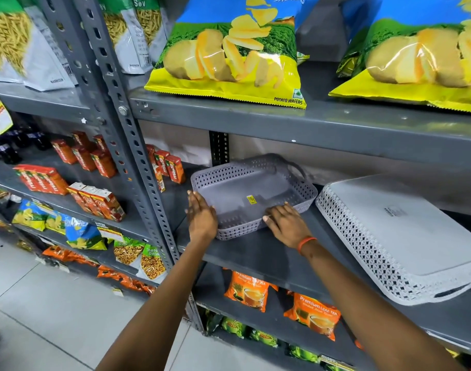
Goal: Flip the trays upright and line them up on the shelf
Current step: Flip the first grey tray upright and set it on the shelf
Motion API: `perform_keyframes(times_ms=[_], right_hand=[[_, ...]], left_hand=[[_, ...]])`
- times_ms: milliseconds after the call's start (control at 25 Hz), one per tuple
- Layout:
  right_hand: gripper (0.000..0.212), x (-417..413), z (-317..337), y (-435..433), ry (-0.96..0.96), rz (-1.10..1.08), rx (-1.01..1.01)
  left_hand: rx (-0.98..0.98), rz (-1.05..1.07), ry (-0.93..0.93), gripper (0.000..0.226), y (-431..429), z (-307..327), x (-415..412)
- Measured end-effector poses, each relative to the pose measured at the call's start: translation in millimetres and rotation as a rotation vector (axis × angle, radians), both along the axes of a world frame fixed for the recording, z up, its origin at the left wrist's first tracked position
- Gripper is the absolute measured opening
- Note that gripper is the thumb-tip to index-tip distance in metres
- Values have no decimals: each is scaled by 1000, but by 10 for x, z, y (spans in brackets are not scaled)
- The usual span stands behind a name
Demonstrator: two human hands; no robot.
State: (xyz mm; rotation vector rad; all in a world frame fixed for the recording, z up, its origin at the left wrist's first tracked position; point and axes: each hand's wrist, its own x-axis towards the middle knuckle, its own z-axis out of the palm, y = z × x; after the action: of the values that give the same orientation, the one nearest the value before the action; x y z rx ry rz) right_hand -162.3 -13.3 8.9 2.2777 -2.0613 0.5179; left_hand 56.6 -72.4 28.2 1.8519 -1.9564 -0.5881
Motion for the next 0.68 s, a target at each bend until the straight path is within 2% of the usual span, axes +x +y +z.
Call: perform_keyframes(times_ms=[80, 160, 240, 320, 360, 440, 520, 680], right_hand=[[66, -109, 26, -15, -1, 3, -9], [58, -334, 15, -8, 52, -66, -46], [40, -507, 24, 8, 113, -166, -20], [27, -500, -3, 4, 180, -193, -62], [27, -450, -46, 6, 195, -181, -108], [31, -281, -121, 95, 192, -135, -201], [30, -65, -186, 261, 181, -127, -263], [28, 356, -261, 506, 163, -161, -270]], left_hand=[[-160, -82, -207, 58, 81, 33, -89], [-215, -325, -165, 48, 305, 100, -306], [-173, -508, -241, 39, 495, 112, -498], [-263, -515, -377, 34, 498, 108, -485], [-295, -495, -412, 39, 463, 69, -405], [-351, -445, -387, 48, 413, -35, -183], [-425, -395, -354, 44, 368, -133, 48], [-543, -370, -417, 39, 334, -251, 348]])
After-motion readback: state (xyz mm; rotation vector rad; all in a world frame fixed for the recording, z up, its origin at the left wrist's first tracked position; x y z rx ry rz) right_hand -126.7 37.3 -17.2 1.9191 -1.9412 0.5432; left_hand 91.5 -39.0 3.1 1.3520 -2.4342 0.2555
